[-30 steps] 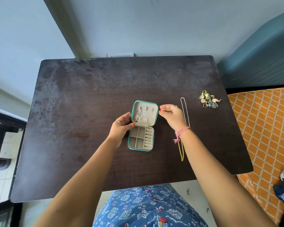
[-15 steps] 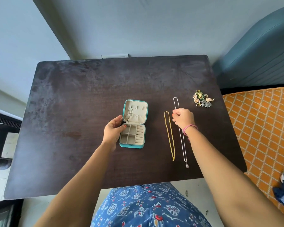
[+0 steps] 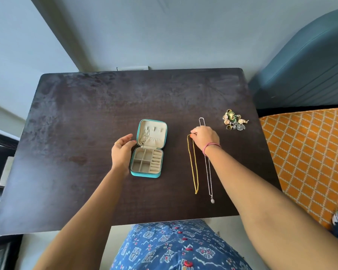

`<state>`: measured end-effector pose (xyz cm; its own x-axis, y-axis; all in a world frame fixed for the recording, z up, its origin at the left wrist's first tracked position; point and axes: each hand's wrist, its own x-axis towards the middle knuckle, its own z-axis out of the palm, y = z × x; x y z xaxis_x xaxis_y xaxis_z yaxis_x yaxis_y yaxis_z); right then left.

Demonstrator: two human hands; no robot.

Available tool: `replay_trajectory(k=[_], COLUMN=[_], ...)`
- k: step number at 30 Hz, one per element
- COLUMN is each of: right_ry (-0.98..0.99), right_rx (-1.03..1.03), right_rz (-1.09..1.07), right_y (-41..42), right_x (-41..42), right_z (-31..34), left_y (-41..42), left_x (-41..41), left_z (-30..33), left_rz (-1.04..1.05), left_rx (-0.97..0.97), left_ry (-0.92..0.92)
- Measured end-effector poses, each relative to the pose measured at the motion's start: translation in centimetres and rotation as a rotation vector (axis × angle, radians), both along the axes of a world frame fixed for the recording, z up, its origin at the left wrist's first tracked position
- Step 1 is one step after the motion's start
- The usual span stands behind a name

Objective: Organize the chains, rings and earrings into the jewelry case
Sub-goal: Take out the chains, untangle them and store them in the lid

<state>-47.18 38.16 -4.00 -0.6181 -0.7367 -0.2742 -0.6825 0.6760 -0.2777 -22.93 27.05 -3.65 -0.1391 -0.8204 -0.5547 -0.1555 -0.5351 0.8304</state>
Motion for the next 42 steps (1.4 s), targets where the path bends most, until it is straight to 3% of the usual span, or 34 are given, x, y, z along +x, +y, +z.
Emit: replay_trajectory(k=[6,11,16,19,26,32,38,42], right_ry=[0.217,0.162,-0.288,-0.412,-0.343,-0.313,-0.284,-0.288], right_rx=[0.084,0.111,-0.107,-0.214,-0.449,-0.679,-0.840,-0.914], right_rz=[0.154,0.259,0.200,0.252,0.370,0.409,0.413,0.417], right_y=[0.5,1.1,2.6,2.9,1.1,-2.7,-6.3,-7.6], right_x=[1.0,0.9,-0.4,-0.6,-0.1,1.0,2.2,3.3], right_z=[-0.4,-0.1,4.0,8.2,17.4,24.2,28.7,29.9], left_y=[0.3,0.9,0.5,0.1,-0.9,-2.8,-5.4,-5.8], left_x=[-0.7,-1.6,-2.9,-4.2,-6.4,-8.0,-7.5,-6.2], left_z=[1.0,3.1,5.8,7.9,14.3,21.8,25.7,26.8], left_rz=[0.031,0.058,0.012,-0.069,-0.448,-0.767,-0.802,-0.809], left_rx=[-0.131,-0.231,-0.345,-0.384,-0.491,-0.557,-0.533,-0.402], left_ry=[-0.056,-0.027,0.090,0.204,0.411,0.385,0.360,0.420])
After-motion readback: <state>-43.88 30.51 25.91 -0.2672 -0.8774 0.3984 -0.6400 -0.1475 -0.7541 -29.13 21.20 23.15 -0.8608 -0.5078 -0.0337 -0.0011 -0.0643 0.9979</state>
